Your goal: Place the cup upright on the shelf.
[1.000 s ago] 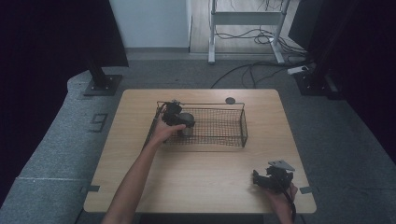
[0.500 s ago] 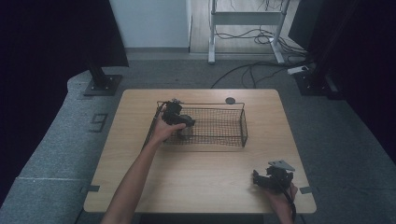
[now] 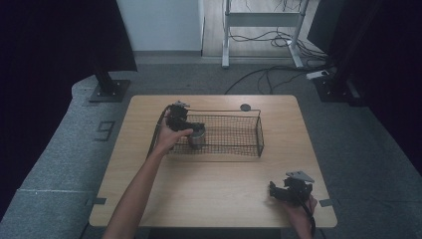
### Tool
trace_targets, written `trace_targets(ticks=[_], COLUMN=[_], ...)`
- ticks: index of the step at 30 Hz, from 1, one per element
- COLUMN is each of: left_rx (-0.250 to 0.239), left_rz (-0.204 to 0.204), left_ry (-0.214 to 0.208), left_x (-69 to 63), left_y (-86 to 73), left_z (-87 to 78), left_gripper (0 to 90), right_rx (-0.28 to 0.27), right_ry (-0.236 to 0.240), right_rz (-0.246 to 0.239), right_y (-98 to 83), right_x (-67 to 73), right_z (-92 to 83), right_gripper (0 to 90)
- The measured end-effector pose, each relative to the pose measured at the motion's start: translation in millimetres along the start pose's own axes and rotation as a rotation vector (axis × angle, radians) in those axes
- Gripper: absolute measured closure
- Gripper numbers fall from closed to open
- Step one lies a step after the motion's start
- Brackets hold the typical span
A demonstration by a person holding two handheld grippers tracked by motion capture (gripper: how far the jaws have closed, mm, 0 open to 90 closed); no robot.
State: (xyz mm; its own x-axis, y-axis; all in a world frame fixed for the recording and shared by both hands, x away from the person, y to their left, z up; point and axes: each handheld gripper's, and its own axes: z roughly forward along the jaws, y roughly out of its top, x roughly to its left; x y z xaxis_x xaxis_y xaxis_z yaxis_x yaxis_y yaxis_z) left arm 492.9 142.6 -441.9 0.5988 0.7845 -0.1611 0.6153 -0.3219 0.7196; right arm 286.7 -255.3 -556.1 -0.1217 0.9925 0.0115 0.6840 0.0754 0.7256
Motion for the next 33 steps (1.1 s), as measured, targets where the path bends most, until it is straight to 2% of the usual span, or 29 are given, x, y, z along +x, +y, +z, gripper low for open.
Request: trace_targets(ticks=[6,14,26,31,33], left_rx=[-0.046,-0.084,-0.141,-0.153,-0.160], left_rz=[0.009,0.046,0.069,0.075,0.082], left_ry=[-0.005,-0.022,-0.040,-0.053,-0.044], left_x=[-1.3,-12.7,-18.9,-25.3,-27.9], left_y=[-2.0,-14.5,-53.1,-74.9,-85.6], left_z=[-20.3,-47.3,-82.5,-92.4,-94.2], left_gripper=[10.7,11.5,12.0,12.3,12.5], right_rx=[0.000,0.000,0.001,0.001,0.002], right_ry=[0.000,0.000,0.000,0.000,0.000], right_rz=[0.000,0.000,-0.003,0.003,0.002], right_y=[0.0,0.0,0.1,0.2,0.2], right_x=[0.0,0.0,-0.2,0.2,0.1], right_z=[0.1,0.1,0.0,0.0,-0.1], right_gripper=[4.9,4.9,4.9,4.9,4.9])
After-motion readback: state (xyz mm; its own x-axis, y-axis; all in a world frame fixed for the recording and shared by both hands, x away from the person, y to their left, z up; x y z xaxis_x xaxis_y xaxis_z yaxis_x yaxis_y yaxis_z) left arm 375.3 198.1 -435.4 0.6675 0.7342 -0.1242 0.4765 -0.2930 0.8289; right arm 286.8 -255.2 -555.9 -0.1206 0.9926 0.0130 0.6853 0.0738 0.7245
